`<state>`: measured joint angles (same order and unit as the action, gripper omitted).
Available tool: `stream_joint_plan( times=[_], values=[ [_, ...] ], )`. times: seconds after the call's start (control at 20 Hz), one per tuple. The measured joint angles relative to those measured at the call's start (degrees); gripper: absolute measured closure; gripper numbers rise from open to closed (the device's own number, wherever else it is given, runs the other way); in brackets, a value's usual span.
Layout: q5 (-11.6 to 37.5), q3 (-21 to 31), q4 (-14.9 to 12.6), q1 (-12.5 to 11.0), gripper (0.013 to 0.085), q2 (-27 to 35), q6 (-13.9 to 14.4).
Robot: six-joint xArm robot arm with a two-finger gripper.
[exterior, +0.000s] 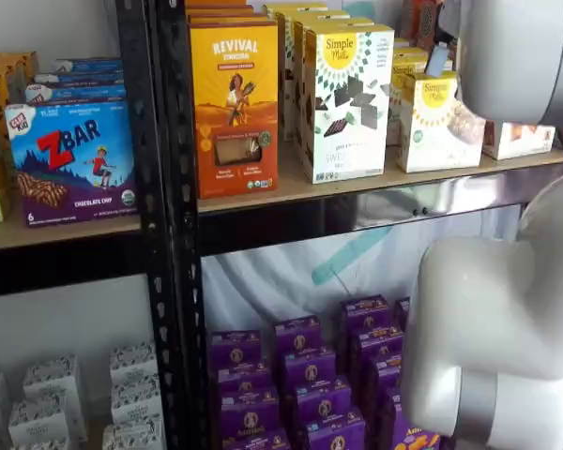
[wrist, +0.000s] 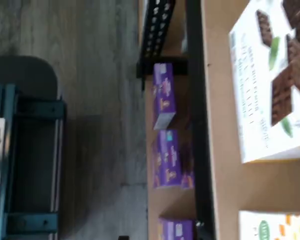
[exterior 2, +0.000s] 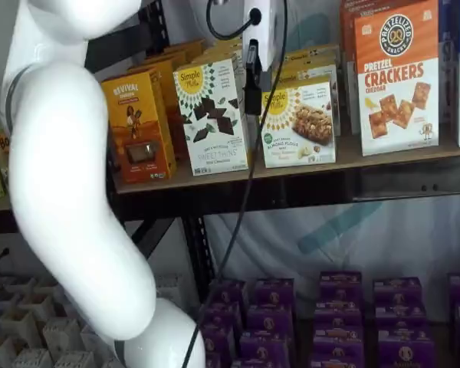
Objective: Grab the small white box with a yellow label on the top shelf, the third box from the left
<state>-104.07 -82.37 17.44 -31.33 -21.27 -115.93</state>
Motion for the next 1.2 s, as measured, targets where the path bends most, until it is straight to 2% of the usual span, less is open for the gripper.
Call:
stream_joint_plan(
  times=[0.3,0.4,0.7,1.2],
  values=[
    [3.28,-1.01,3.69,-0.71,0.0130,0.90,0.36],
    [5.05,-1.13,3.72,-0.33,0.0130,1.27,0.48],
    [6.97,-3.41,1.73,1.25,0.0130,4.30,0.96],
    [6.00,-9.10,-2.73,4.05,0.0130,10.79,2.32]
  ],
)
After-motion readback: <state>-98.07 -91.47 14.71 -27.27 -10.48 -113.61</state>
